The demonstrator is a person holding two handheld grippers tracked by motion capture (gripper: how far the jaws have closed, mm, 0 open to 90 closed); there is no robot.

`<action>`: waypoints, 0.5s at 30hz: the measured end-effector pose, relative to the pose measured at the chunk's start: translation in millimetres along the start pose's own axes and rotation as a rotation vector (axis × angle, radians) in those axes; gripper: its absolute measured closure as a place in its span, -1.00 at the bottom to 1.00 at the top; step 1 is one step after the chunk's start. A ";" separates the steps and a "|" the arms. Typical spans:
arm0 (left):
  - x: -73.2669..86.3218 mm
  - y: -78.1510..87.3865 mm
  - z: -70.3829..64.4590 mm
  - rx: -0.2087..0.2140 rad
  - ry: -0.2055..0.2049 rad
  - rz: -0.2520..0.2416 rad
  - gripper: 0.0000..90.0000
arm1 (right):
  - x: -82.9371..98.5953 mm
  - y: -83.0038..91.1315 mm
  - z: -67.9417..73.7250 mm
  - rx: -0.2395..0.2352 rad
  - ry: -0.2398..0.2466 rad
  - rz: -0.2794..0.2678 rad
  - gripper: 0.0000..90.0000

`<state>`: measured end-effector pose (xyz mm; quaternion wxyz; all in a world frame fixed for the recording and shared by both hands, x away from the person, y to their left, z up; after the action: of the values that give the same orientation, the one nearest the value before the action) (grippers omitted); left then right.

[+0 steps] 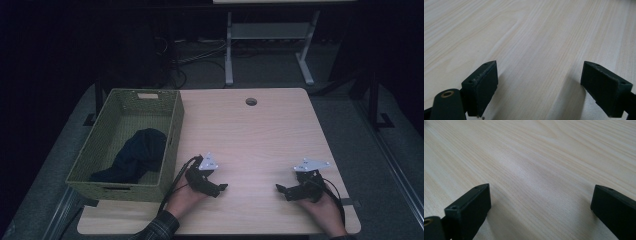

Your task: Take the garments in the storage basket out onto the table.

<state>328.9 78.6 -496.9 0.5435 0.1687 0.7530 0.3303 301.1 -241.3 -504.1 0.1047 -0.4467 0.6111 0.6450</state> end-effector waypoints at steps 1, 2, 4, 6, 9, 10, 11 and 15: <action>-0.3 0.4 0.4 0.001 0.005 0.003 -0.69 | 0.0 0.0 0.0 0.000 0.000 0.000 -0.94; -0.7 1.0 0.8 0.000 0.009 0.006 -0.69 | 0.0 0.0 0.0 0.000 0.000 0.000 -0.94; -1.3 2.1 1.7 -0.002 0.013 0.007 -0.69 | 0.0 0.0 0.0 0.000 0.000 0.000 -0.94; -1.9 4.1 2.2 -0.006 0.014 0.007 -0.69 | 0.0 0.0 0.0 0.000 0.000 0.000 -0.94; -2.8 6.9 2.4 -0.007 0.019 0.010 -0.69 | 0.0 0.0 0.0 0.000 0.000 0.000 -0.94; -3.6 8.1 2.5 -0.008 0.015 0.012 -0.69 | 0.0 0.0 0.0 0.000 0.000 0.000 -0.94; -4.4 9.2 2.9 -0.013 0.013 0.015 -0.69 | 0.0 0.0 0.0 -0.001 0.000 0.000 -0.94; -6.6 13.9 4.5 -0.019 0.018 0.009 -0.69 | 0.0 0.0 0.0 0.000 0.000 0.000 -0.94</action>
<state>333.9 86.0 -483.6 0.5367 0.1639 0.7541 0.3412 301.1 -241.3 -504.1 0.1049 -0.4467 0.6110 0.6451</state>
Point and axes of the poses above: each handheld gripper's, and its own axes: y roughly backward along the jaws, x roughly out of its underside, z roughly to its left, the point moved 3 cm from there along -y, roughly forward along the jaws, and after that the axes turned 15 degrees about x, right-handed, at the moved point
